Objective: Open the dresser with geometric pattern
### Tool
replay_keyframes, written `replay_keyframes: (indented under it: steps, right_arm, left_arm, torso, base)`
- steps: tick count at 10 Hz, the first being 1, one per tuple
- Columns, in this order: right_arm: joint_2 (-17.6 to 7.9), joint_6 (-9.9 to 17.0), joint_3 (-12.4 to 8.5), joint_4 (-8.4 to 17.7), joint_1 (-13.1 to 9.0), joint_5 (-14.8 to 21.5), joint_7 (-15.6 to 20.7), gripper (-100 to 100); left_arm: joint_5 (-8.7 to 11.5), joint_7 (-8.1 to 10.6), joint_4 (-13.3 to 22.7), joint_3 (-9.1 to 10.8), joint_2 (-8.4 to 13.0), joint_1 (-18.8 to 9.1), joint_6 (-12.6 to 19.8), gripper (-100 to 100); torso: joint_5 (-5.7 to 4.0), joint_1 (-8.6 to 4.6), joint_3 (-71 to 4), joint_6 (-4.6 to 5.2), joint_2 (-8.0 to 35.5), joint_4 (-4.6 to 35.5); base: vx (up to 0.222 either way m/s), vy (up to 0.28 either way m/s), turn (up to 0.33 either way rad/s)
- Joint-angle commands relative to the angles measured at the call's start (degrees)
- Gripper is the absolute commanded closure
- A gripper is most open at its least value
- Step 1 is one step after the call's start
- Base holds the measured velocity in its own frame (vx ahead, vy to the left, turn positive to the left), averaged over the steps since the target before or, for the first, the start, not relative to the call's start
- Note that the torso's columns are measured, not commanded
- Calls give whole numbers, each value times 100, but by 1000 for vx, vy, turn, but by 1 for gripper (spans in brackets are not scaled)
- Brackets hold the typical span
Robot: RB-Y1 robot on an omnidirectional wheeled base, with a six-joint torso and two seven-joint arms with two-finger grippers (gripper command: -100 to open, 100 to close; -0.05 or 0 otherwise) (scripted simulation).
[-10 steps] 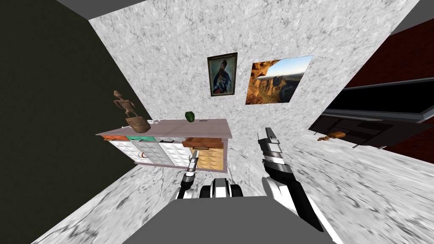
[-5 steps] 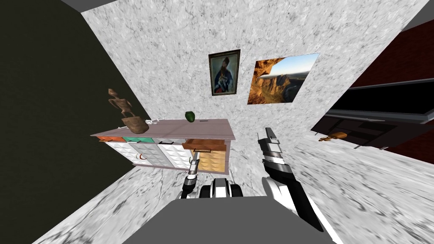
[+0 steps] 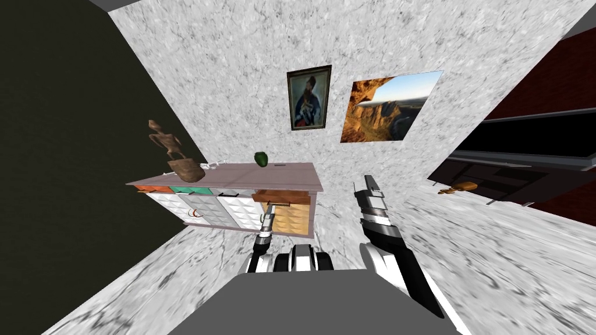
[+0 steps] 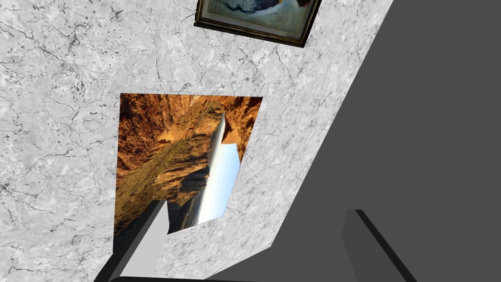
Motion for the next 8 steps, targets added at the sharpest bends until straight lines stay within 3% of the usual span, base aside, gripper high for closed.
replay_keyframes:
  steps: [1,8]
  right_arm:
    - [0,0,0,0,0,0,0,0]
    - [0,0,0,0,0,0,0,0]
  left_arm:
    - [7,-14,104,14,2,-60,-166,100]
    - [-20,-59,318,-30,-19,233,-658,100]
  torso:
    - [6,3,0,-1,-4,-11]
    - [0,-8,0,4,0,-4]
  base:
    - [0,0,0]
    - [10,5,-4]
